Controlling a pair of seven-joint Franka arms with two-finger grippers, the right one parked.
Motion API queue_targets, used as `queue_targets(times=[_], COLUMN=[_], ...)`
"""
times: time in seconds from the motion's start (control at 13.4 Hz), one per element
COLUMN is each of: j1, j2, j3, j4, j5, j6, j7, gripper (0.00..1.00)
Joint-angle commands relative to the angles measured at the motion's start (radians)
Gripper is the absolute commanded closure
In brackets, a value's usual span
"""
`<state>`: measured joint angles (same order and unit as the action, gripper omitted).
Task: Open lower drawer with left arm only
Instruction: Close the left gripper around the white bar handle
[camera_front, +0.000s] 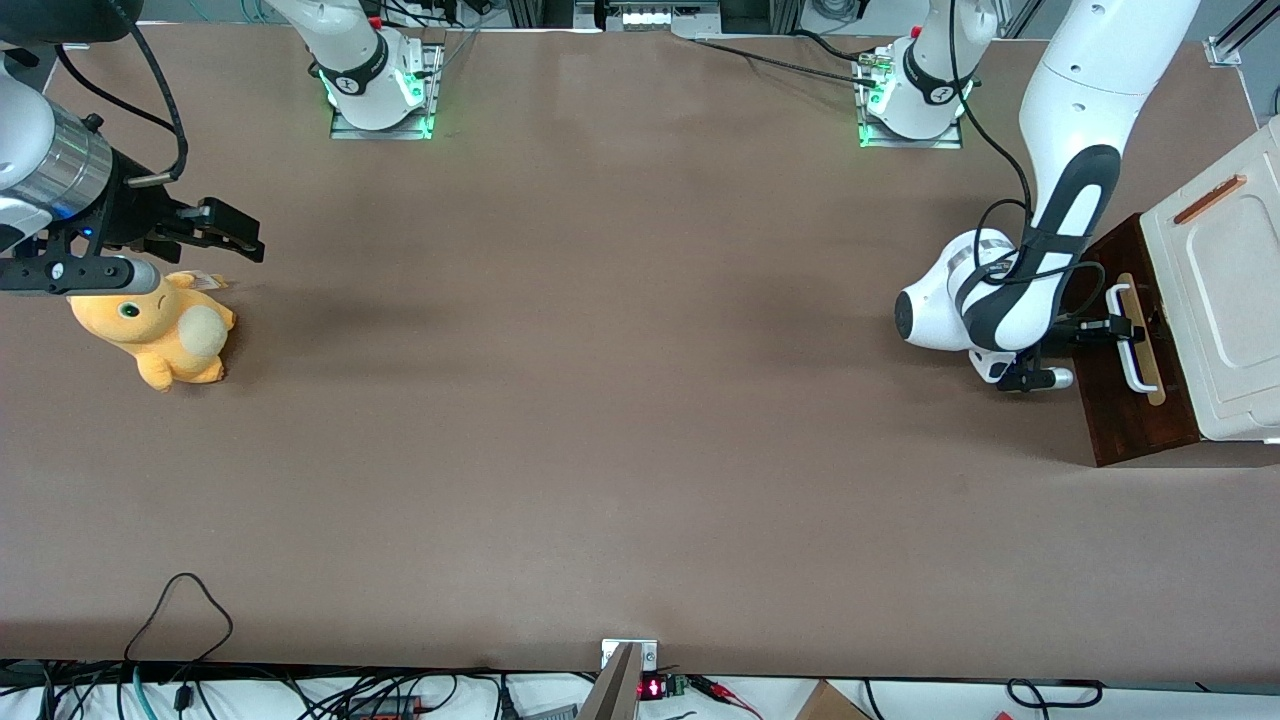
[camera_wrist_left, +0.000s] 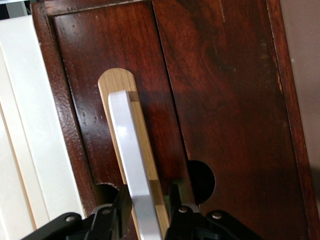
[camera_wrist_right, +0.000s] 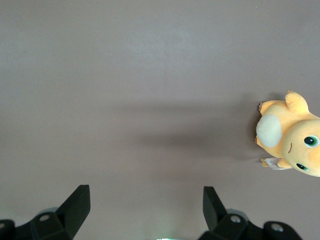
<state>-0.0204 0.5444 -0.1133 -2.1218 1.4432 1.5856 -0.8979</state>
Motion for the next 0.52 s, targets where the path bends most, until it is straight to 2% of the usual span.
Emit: queue_targets(times=[0.0, 0.45], j1=[0.002, 0.002], j2=[0.003, 0.003], j3=[0.003, 0.012], j4=[0.010, 0.011], j5=[0.023, 0.023], j6=[0.004, 0.010], j7=[0.011, 0.011], gripper=[0.73, 0.74])
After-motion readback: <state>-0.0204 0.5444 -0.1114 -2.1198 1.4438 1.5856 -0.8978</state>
